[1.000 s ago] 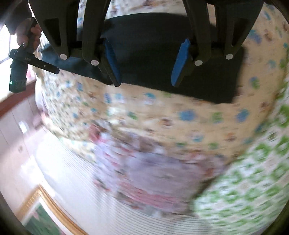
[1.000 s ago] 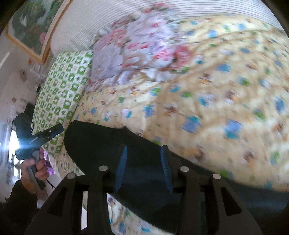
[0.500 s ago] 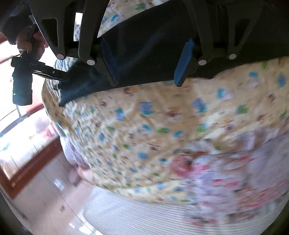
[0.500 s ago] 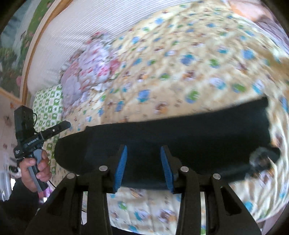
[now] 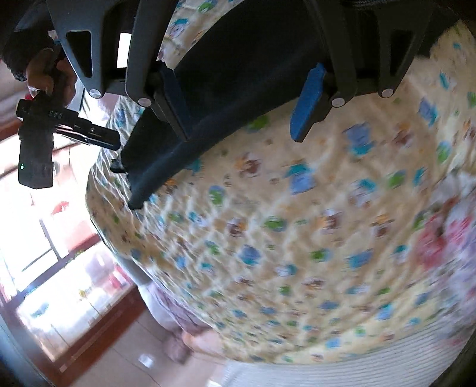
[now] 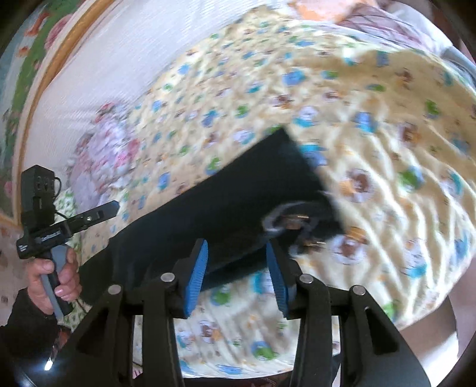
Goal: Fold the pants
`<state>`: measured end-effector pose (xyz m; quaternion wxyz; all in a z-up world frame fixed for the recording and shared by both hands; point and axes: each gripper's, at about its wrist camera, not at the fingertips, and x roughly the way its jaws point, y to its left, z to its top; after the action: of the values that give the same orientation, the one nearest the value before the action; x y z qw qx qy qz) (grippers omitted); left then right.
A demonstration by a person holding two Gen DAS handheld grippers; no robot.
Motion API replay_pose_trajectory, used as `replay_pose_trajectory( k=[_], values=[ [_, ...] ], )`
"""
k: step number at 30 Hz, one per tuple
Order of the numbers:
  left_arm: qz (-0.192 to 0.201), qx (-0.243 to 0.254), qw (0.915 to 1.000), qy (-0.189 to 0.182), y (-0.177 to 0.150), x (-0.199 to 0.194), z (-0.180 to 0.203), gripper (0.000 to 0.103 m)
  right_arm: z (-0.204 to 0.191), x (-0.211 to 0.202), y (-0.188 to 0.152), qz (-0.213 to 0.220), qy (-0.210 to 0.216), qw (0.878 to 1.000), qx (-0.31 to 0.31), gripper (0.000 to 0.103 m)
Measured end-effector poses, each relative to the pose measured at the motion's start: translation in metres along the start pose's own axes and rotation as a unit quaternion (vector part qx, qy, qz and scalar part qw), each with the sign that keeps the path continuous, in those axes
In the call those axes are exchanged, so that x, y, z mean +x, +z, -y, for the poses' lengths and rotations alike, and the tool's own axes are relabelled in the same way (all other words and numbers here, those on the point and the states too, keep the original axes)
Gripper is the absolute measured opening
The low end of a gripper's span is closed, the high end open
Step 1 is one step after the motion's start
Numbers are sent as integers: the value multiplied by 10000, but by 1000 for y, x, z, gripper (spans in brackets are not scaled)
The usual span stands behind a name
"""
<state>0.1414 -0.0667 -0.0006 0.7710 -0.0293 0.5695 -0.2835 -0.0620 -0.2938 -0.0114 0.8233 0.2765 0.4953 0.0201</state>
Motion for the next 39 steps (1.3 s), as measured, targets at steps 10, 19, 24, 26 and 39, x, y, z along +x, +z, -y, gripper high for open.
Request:
replay_pose_trajectory(
  k=[10,19,24,26,39],
  values=[
    [-926,1214,9881,-174,37,75,59,69,40,-2,-7,239,13,9932,1137,49],
    [-1736,1405,9714,-804,55,122,75,69,67,6,-6,408,890,9744,2022,57],
    [-1990,1730,9614,-789,59,143,94,69,81,14,-6,459,1309,9571,2542,60],
    [-2010,1810,9590,-841,63,149,101,69,84,15,-7,519,1433,9538,2590,61],
    [-1987,1874,9489,-1582,82,161,121,21,92,3,-17,595,1604,9587,2274,11]
  ],
)
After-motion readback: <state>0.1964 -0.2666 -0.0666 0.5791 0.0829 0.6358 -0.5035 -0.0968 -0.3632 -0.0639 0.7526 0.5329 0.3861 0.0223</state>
